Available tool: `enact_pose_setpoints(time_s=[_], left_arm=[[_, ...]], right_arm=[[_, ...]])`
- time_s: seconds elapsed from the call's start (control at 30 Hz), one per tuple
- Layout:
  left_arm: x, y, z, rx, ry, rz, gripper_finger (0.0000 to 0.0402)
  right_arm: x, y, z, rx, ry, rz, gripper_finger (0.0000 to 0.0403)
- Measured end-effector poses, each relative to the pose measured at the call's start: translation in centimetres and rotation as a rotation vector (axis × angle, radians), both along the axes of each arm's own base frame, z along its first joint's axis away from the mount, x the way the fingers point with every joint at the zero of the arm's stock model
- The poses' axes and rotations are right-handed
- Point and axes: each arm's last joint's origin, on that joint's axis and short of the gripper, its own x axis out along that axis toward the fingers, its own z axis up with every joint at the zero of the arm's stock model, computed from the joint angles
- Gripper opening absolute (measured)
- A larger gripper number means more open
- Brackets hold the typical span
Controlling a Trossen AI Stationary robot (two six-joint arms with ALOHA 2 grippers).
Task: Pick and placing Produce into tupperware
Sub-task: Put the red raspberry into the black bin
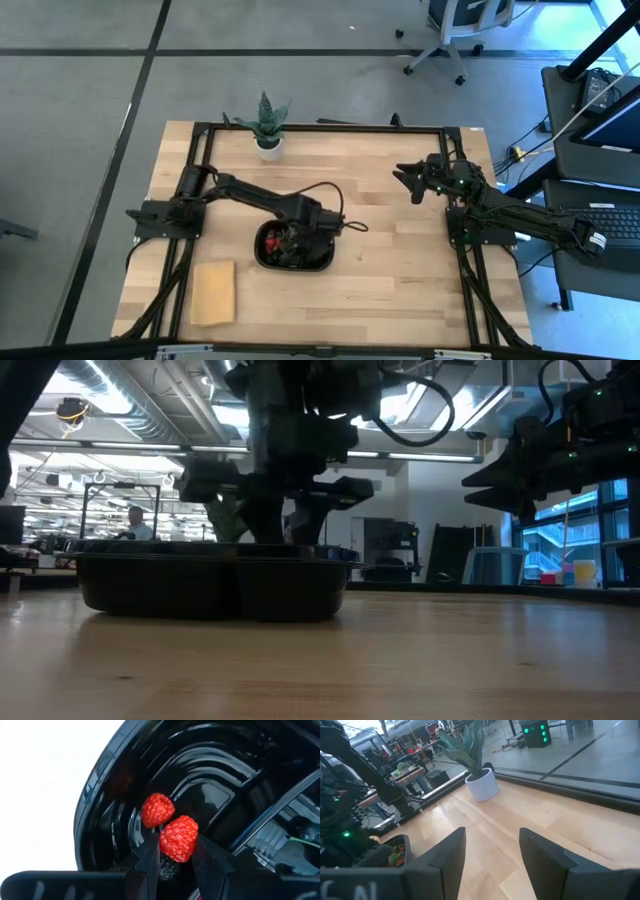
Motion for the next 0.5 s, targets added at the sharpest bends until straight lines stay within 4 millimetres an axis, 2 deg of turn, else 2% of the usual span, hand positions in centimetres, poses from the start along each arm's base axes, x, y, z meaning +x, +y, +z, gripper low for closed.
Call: enact_pose_setpoints(time_s=[0.5], left_arm=[[0.24,0.45,0.04,-0.002,-0.020,0.011,0.0099]], right_arm=[[-0.01,0.01,-0.13,0.004,0.012,0.001,0.0187]])
